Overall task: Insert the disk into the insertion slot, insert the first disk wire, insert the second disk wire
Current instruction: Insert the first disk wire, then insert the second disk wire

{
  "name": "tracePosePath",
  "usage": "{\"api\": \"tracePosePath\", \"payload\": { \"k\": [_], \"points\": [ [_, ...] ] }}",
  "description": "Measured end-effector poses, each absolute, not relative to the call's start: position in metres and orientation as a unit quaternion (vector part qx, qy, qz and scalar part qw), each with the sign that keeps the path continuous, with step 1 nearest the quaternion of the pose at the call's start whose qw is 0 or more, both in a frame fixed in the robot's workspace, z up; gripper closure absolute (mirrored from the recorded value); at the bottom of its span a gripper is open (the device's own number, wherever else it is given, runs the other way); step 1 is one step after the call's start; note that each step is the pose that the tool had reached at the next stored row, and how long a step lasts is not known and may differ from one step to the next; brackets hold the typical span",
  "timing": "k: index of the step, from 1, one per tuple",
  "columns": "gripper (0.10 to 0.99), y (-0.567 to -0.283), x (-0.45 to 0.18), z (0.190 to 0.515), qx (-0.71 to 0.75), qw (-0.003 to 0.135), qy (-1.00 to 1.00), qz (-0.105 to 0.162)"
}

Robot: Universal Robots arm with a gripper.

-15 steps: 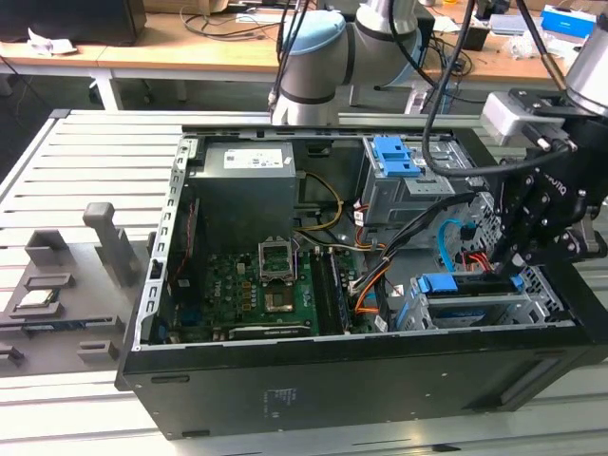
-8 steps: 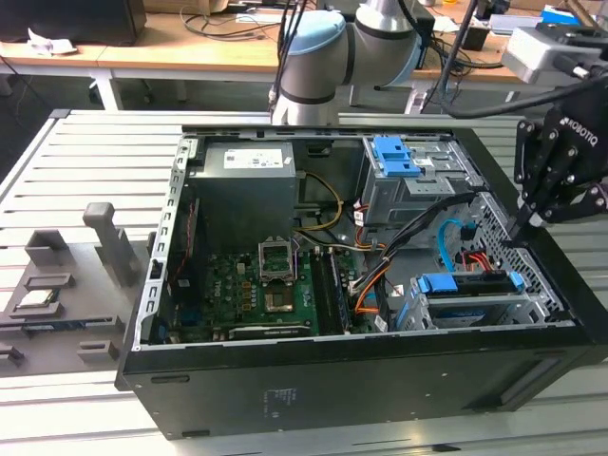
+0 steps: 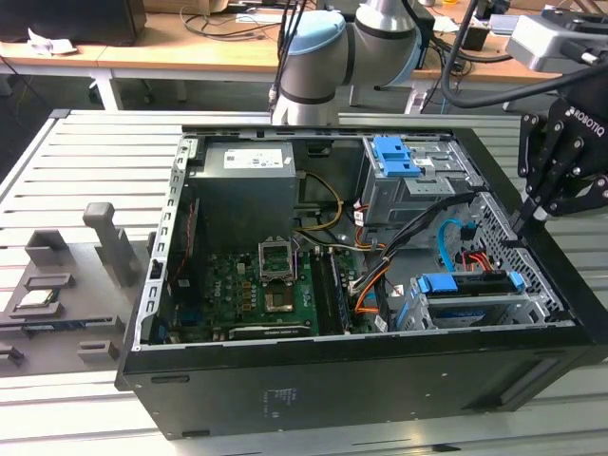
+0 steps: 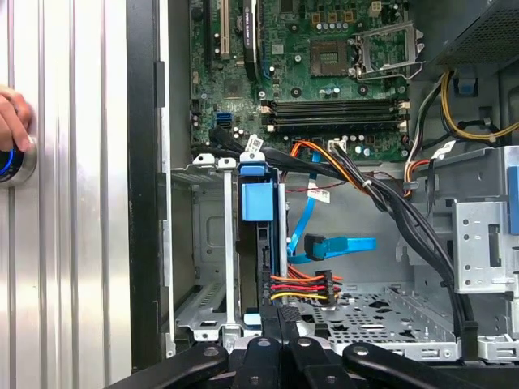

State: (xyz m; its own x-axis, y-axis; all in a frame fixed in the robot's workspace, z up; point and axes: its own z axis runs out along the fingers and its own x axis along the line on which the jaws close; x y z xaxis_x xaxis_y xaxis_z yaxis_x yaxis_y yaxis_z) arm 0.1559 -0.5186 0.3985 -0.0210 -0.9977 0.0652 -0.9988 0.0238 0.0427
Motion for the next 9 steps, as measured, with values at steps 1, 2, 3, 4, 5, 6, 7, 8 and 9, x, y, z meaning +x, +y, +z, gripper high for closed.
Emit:
{"api": "tracePosePath", "payload": {
  "k": [1,2,3,4,5,6,7,8,9],
  "points": [
    [0.98,-0.5186,0.1559,0.3986,0.699,0.038,-0.714,0.008],
    [0.98,-0.5186,0.1559,0.3986,0.699,0.038,-0.714,0.008],
    [0.98,-0.5186,0.1559,0.3987,0.699,0.038,-0.714,0.008],
    [0.98,-0.5186,0.1559,0.3987,0.699,0.038,-0.714,0.008],
    [0.98,-0.5186,0.1559,0.3988,0.699,0.038,-0.714,0.008],
    [0.98,-0.5186,0.1559,0.3988,0.699,0.038,-0.714,0.008],
    [0.98,-0.5186,0.1559,0.3988,0.699,0.038,-0.714,0.008],
    [0.98,-0.5186,0.1559,0.3989,0.699,0.038,-0.714,0.008],
    [0.973,-0.5186,0.1559,0.3989,0.699,0.038,-0.714,0.008]
  ]
}}
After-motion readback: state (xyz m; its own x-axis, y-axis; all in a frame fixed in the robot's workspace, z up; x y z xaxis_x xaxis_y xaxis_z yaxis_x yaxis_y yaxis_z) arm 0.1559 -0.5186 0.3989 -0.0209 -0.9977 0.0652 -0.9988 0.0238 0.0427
